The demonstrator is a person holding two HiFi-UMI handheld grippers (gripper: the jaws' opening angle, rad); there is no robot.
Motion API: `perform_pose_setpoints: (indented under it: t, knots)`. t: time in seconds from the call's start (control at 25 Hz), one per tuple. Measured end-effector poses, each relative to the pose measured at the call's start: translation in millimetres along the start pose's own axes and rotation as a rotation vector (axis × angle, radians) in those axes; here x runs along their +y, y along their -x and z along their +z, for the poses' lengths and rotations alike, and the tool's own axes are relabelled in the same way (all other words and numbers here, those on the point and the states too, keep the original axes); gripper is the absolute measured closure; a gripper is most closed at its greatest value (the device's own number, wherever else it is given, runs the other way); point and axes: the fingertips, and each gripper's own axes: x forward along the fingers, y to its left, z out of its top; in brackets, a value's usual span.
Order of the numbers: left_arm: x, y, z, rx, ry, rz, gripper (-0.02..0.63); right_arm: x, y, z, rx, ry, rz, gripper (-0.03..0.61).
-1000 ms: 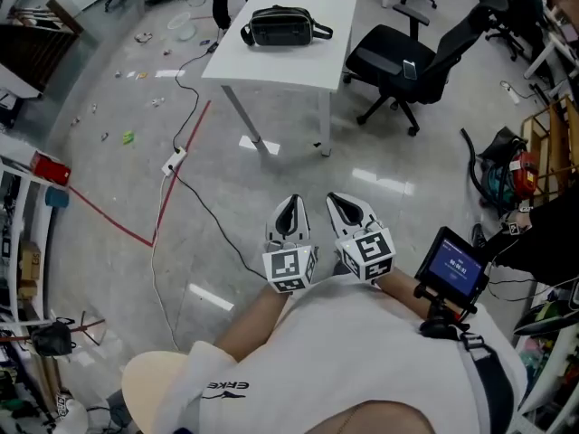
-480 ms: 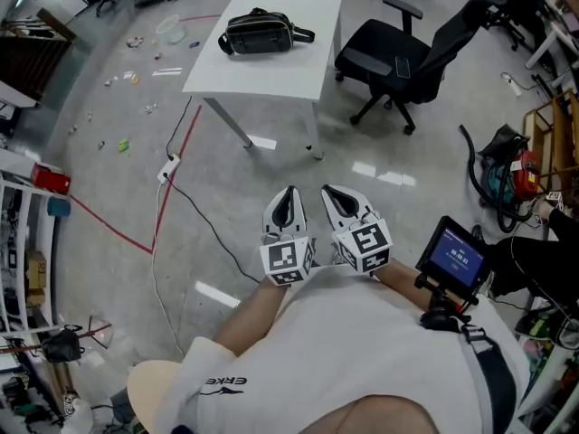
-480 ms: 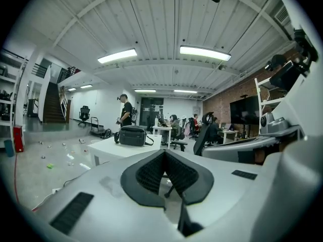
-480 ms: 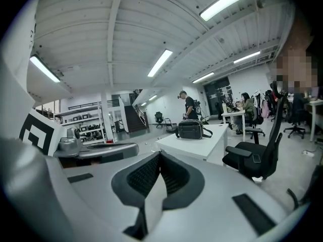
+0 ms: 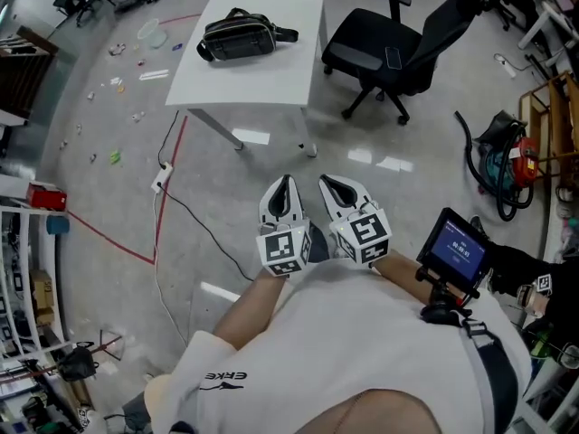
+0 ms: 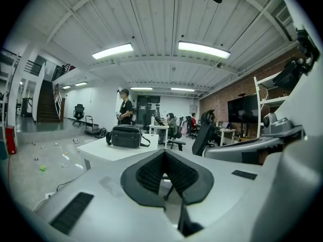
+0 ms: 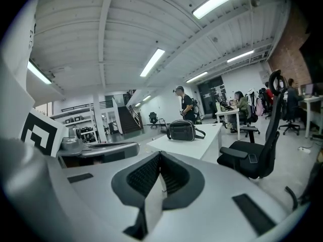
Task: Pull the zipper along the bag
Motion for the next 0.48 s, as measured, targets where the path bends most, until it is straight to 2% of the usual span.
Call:
perform_pose_setpoints:
  t: [0.24, 0.48]
  knots:
    - [23, -41, 9, -0.007, -0.005, -0.05, 0.612, -16, -41, 10, 0.008, 0.002, -0.048, 0.574]
    - [65, -91, 28, -0.029, -0.003, -0.093, 0.612, -26, -99, 34, 0.005, 0.022, -0.092, 0.574]
